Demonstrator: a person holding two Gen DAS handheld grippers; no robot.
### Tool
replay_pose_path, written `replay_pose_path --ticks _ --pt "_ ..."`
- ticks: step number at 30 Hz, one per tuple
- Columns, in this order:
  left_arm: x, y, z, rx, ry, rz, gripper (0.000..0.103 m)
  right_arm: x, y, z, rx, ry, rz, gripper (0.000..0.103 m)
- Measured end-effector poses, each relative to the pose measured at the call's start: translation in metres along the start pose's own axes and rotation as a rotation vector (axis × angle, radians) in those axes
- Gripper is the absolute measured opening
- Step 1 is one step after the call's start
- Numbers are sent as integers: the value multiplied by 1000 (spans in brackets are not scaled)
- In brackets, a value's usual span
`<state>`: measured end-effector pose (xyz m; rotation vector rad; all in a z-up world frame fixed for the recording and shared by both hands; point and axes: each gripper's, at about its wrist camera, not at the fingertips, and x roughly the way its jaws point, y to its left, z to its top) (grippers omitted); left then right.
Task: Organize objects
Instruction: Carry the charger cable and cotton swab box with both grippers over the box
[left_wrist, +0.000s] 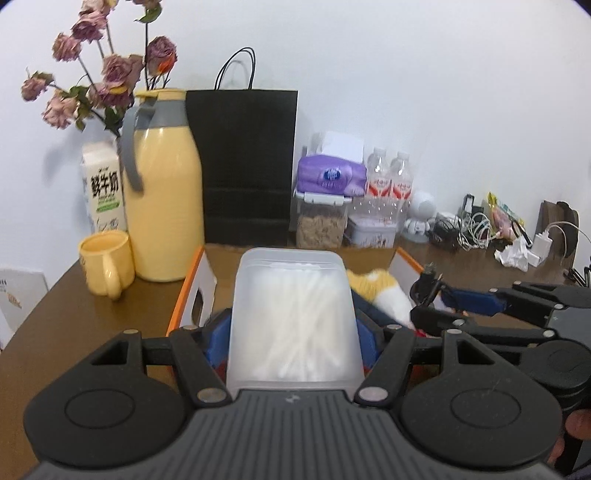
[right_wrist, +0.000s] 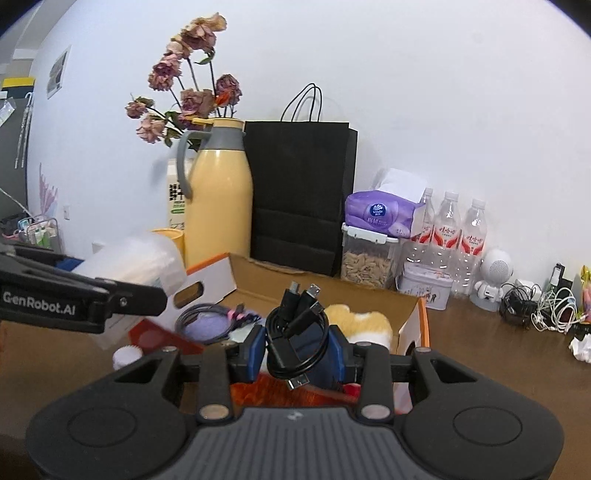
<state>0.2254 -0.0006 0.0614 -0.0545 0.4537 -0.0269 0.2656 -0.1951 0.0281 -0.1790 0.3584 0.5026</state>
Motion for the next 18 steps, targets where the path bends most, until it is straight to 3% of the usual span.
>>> replay_pose_path --ticks 10,18 --pt "74 5 28 -50 -7 3 67 77 -18 25 26 43 -27 35" --pt "129 12 18 -64 54 44 67 110 -42 9 90 89 -43 35"
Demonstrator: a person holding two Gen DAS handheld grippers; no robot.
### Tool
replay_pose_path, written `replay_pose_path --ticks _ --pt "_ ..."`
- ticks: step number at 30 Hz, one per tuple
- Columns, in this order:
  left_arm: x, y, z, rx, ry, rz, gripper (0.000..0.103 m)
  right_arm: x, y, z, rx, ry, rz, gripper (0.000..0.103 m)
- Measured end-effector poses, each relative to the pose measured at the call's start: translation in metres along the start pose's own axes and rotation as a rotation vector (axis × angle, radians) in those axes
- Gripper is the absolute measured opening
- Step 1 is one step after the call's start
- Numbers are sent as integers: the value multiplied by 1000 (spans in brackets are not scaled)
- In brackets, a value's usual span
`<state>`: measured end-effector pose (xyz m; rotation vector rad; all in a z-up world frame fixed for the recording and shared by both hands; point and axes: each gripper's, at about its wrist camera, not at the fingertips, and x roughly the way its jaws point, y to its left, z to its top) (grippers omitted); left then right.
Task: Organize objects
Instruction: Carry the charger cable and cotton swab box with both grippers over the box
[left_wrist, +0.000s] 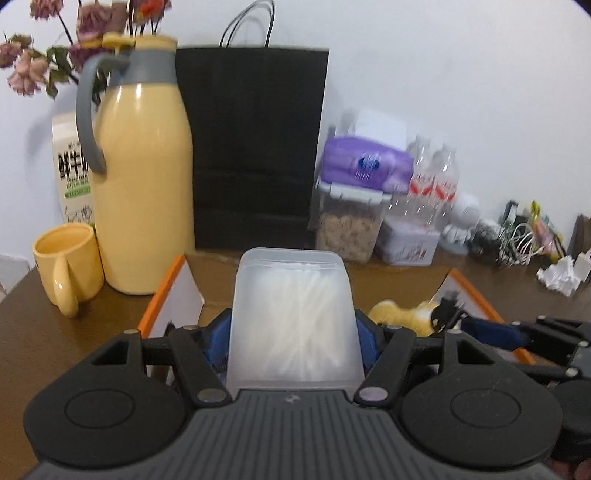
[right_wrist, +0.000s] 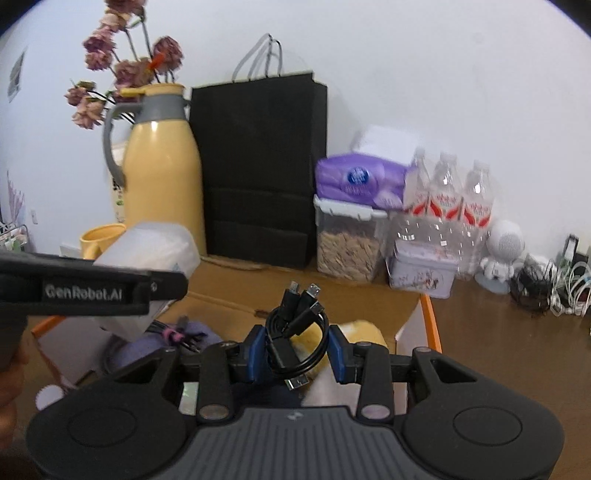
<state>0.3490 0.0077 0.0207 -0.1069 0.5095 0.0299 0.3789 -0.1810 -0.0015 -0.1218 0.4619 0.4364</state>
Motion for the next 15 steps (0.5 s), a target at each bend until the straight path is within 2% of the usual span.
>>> replay_pose_path --ticks 9,10,11,12,13,14,15 --pt "7 0 -9 25 22 23 68 5 -7 -8 10 35 -3 35" --pt "7 1 -10 26 23 22 70 5 -6 -9 9 39 -3 35" --pt "7 2 -10 26 18 24 76 5 -6 -9 7 41 -4 36" --pt "6 1 -10 25 11 28 83 5 -6 -9 6 41 -6 40" --pt "4 2 -9 23 3 35 101 5 -6 -9 6 41 -8 46" --pt "1 2 -8 19 -14 43 103 4 -6 -9 7 37 -9 60" --pt "-2 2 -8 17 -30 50 103 3 -7 -9 9 31 -15 81"
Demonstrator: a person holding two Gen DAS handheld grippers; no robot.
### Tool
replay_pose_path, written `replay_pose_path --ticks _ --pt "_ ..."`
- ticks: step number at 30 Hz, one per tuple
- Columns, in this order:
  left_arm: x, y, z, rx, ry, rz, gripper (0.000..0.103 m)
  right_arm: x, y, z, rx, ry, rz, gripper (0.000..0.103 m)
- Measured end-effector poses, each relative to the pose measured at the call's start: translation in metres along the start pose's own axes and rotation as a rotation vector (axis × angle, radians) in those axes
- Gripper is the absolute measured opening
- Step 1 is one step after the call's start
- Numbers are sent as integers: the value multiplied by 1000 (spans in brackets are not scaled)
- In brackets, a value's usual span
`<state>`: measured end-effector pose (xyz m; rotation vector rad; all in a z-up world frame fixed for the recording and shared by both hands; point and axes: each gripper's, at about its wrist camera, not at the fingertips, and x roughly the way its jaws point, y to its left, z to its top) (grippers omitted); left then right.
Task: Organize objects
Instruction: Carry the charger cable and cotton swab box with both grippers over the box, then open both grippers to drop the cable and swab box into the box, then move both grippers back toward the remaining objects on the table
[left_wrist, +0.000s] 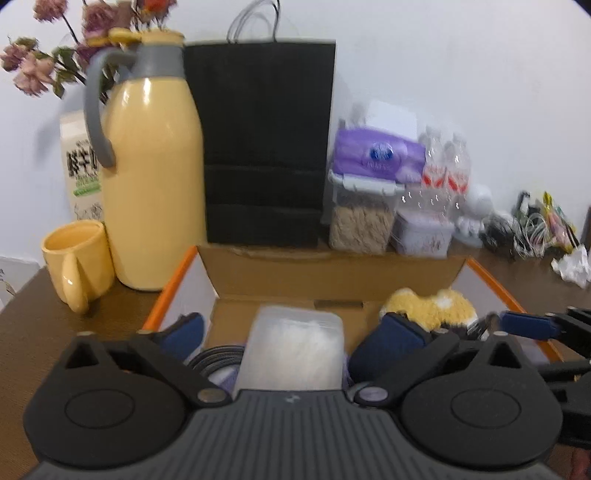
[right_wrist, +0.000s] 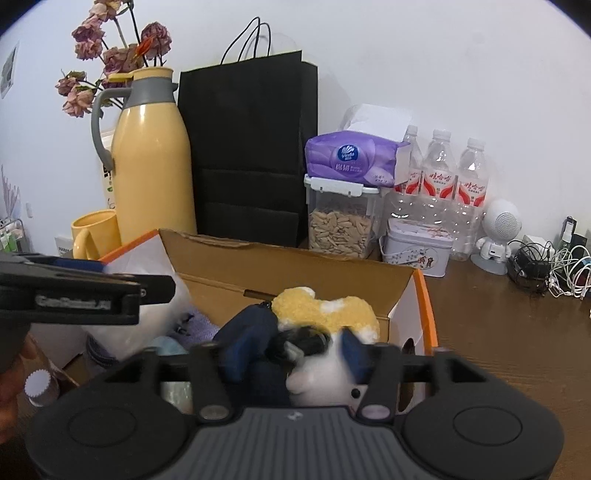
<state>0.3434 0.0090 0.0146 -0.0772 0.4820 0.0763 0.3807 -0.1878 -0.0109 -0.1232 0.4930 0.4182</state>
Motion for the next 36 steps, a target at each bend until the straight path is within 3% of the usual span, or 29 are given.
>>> replay_pose_path --ticks 2,3,15,36 --pt "-2 0 2 -2 -3 -2 103 -2 0 0 0 -18 -29 101" --pt "-3 -1 2 -4 -4 -3 103 -3 0 0 0 -26 -39 103" --pt "-11 -3 4 3 -13 -17 103 -6 1 1 5 -22 -38 103" --pt "-99 5 -8 49 -69 -84 103 -83 26 -7 -64 -87 1 103"
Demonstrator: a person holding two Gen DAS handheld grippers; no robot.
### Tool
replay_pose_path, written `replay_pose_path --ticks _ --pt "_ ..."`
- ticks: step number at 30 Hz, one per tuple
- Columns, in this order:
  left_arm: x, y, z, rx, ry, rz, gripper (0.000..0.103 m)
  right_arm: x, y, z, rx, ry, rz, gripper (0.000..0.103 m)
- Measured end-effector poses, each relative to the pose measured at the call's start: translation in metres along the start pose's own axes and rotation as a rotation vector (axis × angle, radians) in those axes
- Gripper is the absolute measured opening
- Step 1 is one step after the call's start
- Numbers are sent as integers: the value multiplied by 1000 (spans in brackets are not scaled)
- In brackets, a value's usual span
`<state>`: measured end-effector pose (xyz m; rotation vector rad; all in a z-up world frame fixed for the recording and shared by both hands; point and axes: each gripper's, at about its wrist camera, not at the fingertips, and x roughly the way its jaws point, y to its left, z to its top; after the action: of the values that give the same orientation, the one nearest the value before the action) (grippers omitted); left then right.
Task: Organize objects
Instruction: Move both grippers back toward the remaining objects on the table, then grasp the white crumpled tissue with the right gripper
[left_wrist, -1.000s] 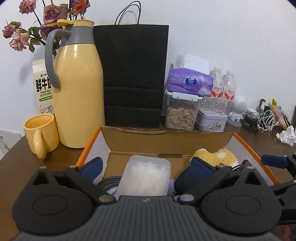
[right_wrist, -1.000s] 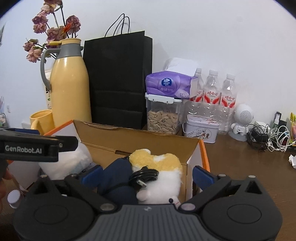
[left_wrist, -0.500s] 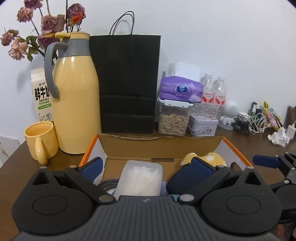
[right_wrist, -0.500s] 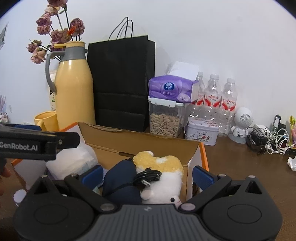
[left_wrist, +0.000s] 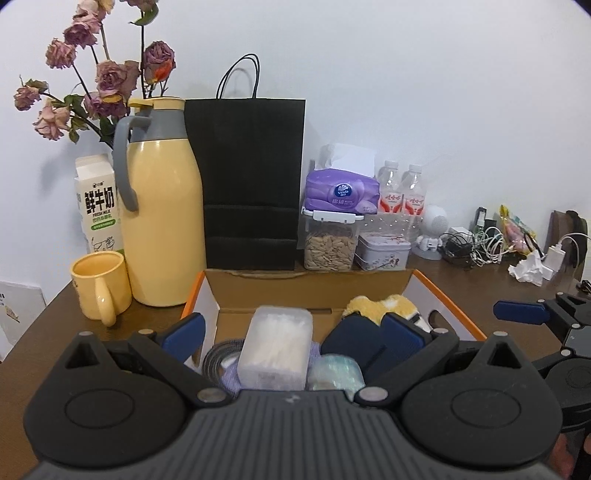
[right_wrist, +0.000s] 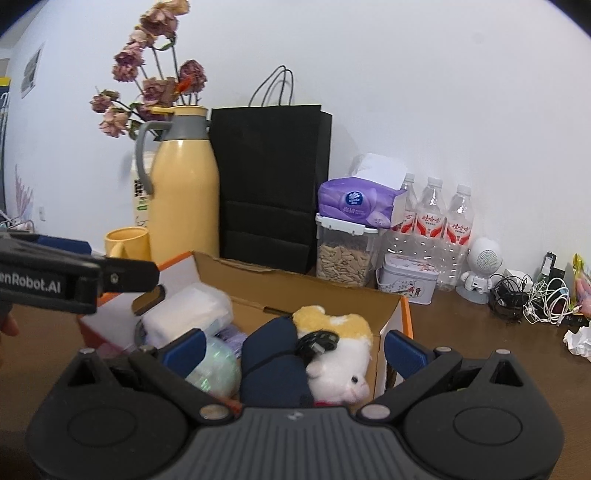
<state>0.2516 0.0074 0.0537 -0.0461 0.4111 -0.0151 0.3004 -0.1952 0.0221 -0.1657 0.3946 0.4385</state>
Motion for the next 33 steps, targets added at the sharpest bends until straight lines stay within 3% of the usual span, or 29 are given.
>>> replay_pose_path --ticks 7,13,21,33 --pt "-33 7 -32 -12 47 -3 103 -38 10 -22 5 14 41 103" --pt "-49 25 -61 -27 117 46 103 -62 15 -49 21 60 74 103" --pt "-75 43 -80 -56 148 85 103 -74 26 -83 36 146 113 103" --pt "-93 55 -92 -85 164 86 103 -71 69 -97 -56 219 249 103"
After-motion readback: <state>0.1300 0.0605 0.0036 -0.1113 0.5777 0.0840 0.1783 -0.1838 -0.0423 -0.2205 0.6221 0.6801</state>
